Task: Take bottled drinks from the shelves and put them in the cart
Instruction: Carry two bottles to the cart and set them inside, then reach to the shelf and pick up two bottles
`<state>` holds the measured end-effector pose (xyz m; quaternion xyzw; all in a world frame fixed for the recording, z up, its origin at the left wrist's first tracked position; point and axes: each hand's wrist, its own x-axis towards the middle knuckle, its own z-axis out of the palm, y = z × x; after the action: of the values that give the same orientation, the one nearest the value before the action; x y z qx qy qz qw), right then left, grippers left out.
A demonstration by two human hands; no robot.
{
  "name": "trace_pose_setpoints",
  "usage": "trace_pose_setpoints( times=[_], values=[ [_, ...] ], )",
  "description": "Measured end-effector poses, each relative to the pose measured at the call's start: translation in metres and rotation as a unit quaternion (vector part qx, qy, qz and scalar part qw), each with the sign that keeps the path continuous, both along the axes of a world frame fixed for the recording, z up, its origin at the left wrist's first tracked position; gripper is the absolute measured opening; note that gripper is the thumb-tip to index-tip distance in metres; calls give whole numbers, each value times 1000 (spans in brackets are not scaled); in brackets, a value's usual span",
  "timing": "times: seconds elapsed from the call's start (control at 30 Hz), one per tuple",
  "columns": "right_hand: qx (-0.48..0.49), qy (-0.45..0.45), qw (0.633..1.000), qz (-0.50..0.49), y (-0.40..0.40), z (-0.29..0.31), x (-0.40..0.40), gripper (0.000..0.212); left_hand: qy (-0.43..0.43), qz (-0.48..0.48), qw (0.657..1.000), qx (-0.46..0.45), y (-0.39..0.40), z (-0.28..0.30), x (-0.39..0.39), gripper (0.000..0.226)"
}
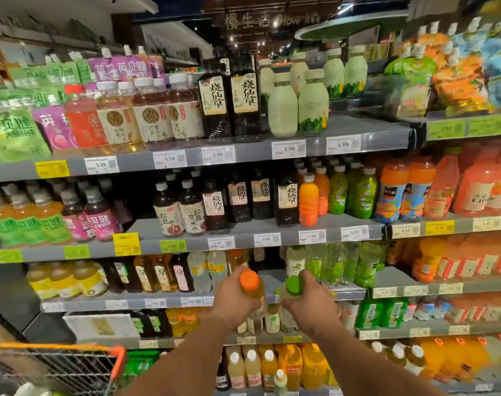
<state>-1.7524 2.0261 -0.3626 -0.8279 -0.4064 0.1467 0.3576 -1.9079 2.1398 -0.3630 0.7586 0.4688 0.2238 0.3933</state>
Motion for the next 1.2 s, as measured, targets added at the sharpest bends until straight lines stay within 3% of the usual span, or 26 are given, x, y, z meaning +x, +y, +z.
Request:
trace_pose_setpoints(
  times=[0.13, 0.37, 0.67, 0.87, 1.2],
  values=[
    [5, -15, 1000, 6, 32, -14, 19, 39, -11, 40, 999, 10, 25, -28, 26, 73],
    [0, -33, 999, 23, 95, -47, 53, 39, 52, 90, 994, 37, 81, -54, 72, 54],
    [-33, -83, 994, 60, 139, -69, 62, 47, 123, 18, 989, 77, 115, -72, 86, 58],
    [-52, -83, 995, 36, 155, -69, 64, 41, 221, -13, 961, 165, 133, -68, 93, 27],
    [-109, -99, 989, 15, 178, -74, 73, 24, 288, -36, 939, 183, 152, -81, 102, 35]
  ],
)
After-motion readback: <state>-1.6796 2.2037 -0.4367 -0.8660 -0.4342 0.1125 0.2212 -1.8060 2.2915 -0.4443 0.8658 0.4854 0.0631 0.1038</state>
